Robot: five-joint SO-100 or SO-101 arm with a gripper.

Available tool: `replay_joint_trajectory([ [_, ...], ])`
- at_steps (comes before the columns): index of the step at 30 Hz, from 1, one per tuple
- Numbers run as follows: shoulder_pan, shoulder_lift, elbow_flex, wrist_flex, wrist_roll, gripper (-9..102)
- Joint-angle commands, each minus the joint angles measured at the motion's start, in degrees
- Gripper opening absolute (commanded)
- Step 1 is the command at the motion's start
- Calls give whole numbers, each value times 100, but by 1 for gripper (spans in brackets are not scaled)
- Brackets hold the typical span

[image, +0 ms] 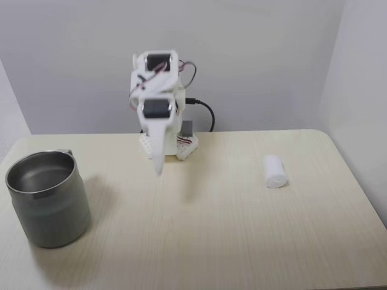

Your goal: Grasp a dressing and put it in the cup.

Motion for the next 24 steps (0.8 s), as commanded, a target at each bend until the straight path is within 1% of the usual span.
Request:
replay_joint_trajectory([
  [1, -352, 343, 1028, 299, -264, 0],
  [4, -642, 1037, 1942, 598, -527, 0],
  [9, -1011, 2435, 3832, 1468, -861, 0],
  [16, -2171, 4623, 6583, 3270, -1784, 0],
  [19, -2769, 5238, 7058, 3762, -2215, 2],
  [24, -3797, 6073, 7189, 4245, -2522, 10],
])
